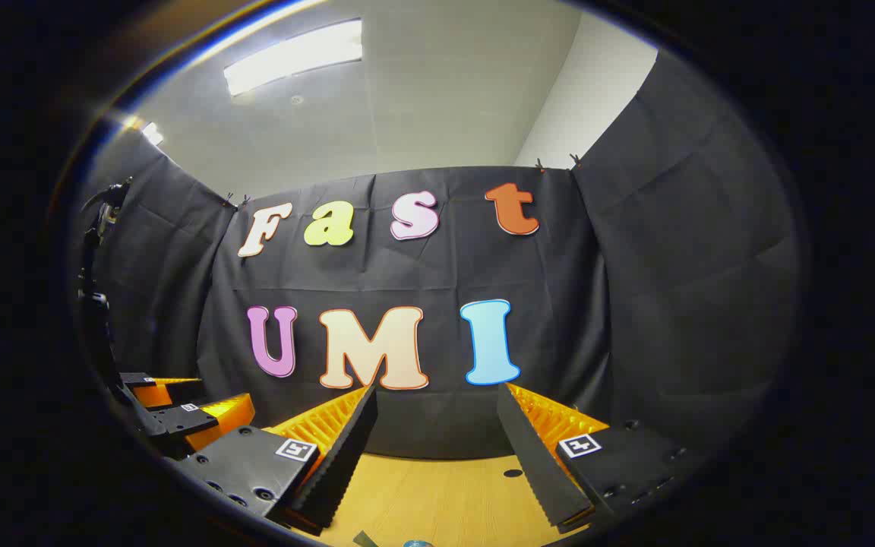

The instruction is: First open the suitcase, pack the skin care products into it, and then close the suitcase.

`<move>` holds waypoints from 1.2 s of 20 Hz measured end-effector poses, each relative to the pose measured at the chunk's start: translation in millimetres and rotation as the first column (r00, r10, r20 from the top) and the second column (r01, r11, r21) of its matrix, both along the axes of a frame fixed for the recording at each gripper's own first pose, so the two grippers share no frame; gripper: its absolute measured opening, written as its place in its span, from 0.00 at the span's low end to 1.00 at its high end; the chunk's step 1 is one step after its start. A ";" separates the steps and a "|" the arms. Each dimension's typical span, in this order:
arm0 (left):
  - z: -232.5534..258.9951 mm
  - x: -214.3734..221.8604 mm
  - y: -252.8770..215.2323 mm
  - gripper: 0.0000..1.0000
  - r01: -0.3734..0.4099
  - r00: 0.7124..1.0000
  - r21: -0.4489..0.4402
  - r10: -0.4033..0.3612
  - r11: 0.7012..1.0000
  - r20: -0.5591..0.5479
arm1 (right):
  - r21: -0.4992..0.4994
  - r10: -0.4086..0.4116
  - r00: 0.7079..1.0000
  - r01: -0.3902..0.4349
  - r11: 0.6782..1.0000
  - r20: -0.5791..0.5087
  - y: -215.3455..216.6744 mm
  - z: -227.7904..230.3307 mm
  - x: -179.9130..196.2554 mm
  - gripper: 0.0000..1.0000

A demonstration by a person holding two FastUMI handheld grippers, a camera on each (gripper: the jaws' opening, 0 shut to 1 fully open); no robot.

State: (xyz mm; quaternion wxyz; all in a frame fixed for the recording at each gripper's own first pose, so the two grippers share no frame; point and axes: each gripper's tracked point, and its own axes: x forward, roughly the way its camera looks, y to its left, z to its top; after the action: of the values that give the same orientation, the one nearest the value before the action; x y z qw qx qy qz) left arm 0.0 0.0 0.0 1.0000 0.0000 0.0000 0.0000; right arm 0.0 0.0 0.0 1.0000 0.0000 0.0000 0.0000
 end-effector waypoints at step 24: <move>-162.2 -1.7 10.2 0.95 0.063 0.928 0.003 -0.058 0.998 -0.368 | -0.064 -0.078 0.982 0.068 0.996 -0.170 4.4 -55.9 -10.4 0.99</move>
State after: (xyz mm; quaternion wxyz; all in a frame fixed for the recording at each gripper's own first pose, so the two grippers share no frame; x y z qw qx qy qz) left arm -1.7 10.2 -162.2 0.9818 0.0074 0.1874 -0.0308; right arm -10.4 4.4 -55.9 0.9952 -0.0287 0.0865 -0.0368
